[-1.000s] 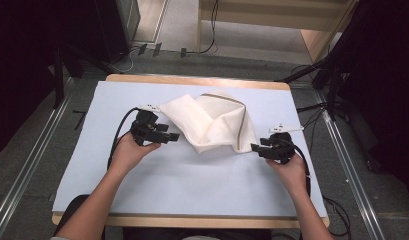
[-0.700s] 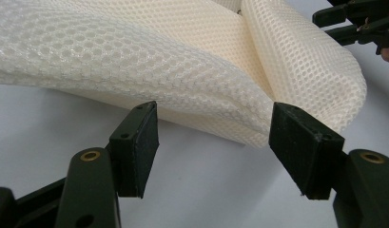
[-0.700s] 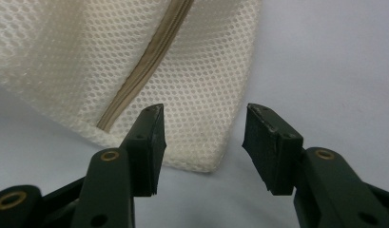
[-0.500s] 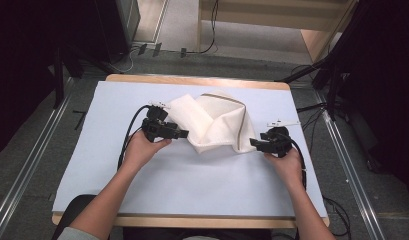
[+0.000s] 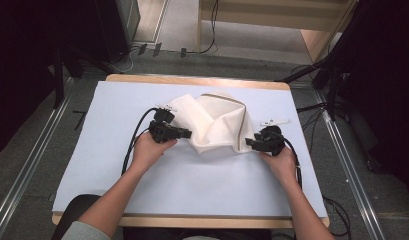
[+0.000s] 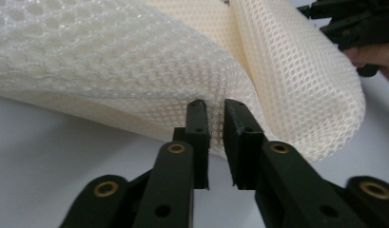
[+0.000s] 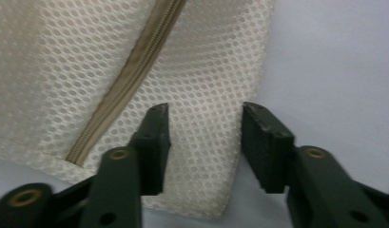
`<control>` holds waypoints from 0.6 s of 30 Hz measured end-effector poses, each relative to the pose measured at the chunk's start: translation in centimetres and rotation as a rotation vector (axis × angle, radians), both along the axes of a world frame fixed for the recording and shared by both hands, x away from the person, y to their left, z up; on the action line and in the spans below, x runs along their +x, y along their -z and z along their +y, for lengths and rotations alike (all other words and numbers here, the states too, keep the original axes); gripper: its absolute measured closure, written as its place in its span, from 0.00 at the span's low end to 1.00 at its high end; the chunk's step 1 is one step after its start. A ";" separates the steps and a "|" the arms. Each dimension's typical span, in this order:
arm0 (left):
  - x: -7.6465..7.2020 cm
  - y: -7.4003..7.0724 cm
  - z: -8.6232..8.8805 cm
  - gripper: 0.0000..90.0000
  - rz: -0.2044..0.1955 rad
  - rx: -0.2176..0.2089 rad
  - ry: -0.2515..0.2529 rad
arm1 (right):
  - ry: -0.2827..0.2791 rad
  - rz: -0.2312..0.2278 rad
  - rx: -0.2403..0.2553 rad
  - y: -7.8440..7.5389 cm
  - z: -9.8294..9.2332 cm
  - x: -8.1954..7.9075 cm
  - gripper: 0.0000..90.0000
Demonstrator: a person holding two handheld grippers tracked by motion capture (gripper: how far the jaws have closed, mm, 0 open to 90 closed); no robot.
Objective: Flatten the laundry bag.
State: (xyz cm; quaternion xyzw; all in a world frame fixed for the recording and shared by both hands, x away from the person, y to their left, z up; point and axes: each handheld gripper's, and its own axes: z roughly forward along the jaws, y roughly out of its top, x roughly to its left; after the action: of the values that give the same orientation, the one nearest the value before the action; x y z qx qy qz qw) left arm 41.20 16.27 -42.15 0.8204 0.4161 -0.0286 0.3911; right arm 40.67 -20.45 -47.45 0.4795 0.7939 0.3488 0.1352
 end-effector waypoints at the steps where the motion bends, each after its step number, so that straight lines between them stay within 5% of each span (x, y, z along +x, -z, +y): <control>1: -0.1 0.0 0.0 0.95 -0.003 0.001 0.000 | 0.000 0.003 0.000 0.0 0.0 0.0 0.68; 11: 0.0 -0.3 0.7 1.00 -0.001 -0.006 0.005 | -0.005 0.034 0.011 -0.2 -0.2 -0.2 0.95; 18: 0.3 -0.9 2.2 1.00 -0.002 -0.036 -0.012 | -0.019 0.046 0.017 -0.6 -0.3 -0.4 0.98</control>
State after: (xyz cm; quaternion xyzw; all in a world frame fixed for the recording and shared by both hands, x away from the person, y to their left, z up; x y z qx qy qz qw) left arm 41.47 18.49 -41.26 0.8108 0.4201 -0.0330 0.4063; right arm 40.32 -20.73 -46.86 0.4809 0.7984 0.3455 0.1093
